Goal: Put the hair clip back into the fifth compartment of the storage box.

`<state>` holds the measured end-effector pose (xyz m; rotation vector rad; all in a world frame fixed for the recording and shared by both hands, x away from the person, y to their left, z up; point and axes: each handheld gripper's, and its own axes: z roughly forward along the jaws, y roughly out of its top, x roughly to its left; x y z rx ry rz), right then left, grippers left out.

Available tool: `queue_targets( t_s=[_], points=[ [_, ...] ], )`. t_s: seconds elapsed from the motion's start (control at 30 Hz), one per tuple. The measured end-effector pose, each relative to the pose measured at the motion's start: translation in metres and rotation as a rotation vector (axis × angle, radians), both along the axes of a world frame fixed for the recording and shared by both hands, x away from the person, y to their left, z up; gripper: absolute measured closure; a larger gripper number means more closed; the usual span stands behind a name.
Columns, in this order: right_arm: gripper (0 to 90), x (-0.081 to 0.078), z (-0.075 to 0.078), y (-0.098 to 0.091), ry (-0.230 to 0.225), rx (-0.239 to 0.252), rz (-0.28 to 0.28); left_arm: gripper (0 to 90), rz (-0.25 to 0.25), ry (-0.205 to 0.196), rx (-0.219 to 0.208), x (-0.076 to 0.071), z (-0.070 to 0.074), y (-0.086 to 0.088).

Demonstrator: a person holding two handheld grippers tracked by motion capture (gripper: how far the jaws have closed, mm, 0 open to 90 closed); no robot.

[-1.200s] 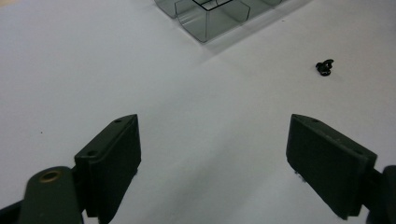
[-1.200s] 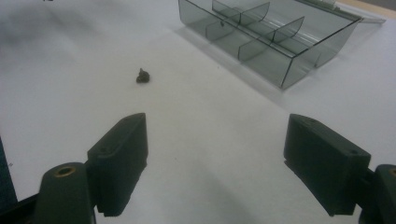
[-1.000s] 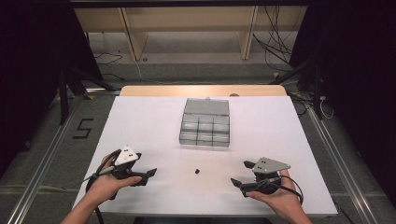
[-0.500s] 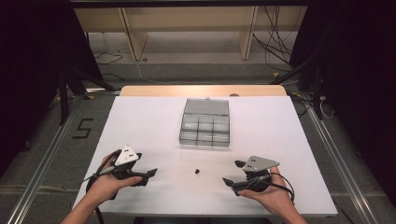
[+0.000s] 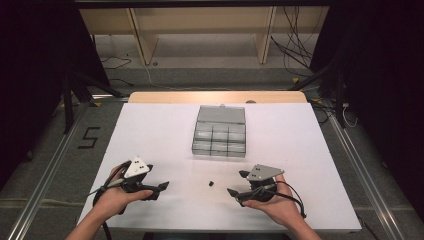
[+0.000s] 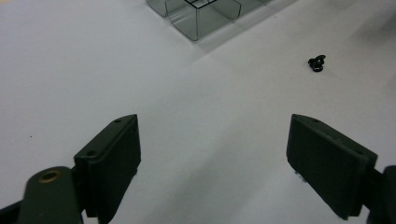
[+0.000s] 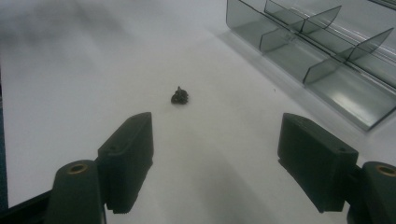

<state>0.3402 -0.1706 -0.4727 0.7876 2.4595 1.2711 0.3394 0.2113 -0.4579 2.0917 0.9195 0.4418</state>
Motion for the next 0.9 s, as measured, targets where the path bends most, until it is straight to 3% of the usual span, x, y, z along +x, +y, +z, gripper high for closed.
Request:
queue_targets(
  t_s=[0.9],
  points=[
    [29.8,0.012,-0.006,0.031,0.010,0.002,0.035,17.4,0.002,-0.002,0.000,0.000,0.000,0.000]
  ],
)
